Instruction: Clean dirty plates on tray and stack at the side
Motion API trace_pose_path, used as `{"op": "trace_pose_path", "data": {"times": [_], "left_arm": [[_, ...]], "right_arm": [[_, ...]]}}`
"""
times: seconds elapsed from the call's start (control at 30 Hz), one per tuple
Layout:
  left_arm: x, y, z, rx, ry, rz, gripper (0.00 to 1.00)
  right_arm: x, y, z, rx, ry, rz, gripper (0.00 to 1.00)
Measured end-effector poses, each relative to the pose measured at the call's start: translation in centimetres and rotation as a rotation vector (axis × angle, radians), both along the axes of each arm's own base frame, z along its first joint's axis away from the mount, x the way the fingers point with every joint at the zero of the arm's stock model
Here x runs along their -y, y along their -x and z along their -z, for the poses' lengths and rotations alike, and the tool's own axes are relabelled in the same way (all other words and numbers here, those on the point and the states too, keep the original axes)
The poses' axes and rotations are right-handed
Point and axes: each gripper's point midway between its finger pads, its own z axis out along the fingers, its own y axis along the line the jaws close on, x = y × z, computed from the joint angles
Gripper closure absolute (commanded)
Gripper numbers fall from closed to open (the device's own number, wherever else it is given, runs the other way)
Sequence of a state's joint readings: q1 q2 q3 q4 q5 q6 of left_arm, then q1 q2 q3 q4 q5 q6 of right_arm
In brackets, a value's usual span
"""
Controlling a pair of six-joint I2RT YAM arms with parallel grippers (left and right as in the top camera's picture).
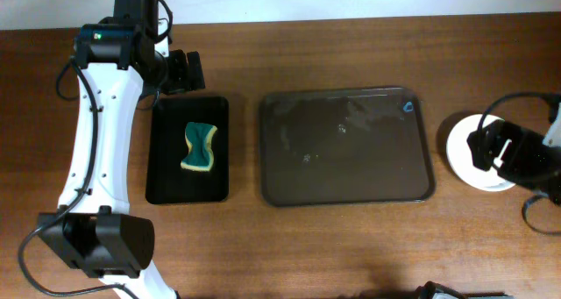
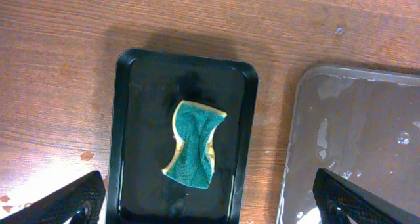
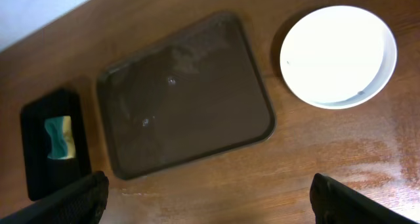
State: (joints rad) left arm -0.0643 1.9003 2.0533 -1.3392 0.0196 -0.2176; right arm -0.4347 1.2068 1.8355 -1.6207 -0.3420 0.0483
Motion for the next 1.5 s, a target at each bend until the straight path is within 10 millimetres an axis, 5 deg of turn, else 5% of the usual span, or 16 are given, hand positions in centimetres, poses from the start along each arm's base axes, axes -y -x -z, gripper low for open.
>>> {"op": "trace_pose_path", "data": {"times": [0.1,0.2,0.33,0.37,0.43,0.6,0.83,1.4,1.43,1.5], "left_arm": [[0.0,0.0,0.0,0.000,0.000,0.000,0.00],[0.0,0.0,0.0,0.000,0.000,0.000,0.00],[0.1,0.1,0.0,-0.003,0.005,0.001,0.00],[0.1,0.0,0.0,-0.002,0.006,0.003,0.00],[0.1,0.1,0.1,-0.004,0.007,0.003,0.00],[0.2,0.0,0.1,-0.004,0.006,0.003,0.00],[0.2,0.1,0.2,-0.008,0.006,0.003,0.00],[-0.3,-0.2,-0.1,0.012,-0.017,0.001,0.00],[-0.4,-0.3,-0.7,0.051,-0.031,0.015,0.00],[-0.4,-0.7,-5.6,0.363,-0.068,0.101,0.00]], "right_arm": [[0.0,0.7,-0.9,0.040,0.061,0.002,0.01],[-1.3,-1.1,-2.4,0.147,0.139,-0.095,0.01],[-3.4,-7.1,-1.7,0.422,0.262,-0.243,0.01],[-4.9,-6.8,1.8,0.407,0.260,-0.307,0.01],[-6.1,-7.8,3.9,0.572,0.307,-0.345,0.01],[-8.8,-3.5,13.1,0.814,0.349,-0.407,0.01],[-8.4,-2.0,20.1,0.846,0.386,-0.366,0.01],[-8.3,-2.0,19.5,0.895,0.395,-0.348,0.01],[-8.3,-2.0,19.5,0.895,0.396,-0.348,0.01],[-8.2,-2.0,19.5,0.895,0.397,-0.345,0.01]]}}
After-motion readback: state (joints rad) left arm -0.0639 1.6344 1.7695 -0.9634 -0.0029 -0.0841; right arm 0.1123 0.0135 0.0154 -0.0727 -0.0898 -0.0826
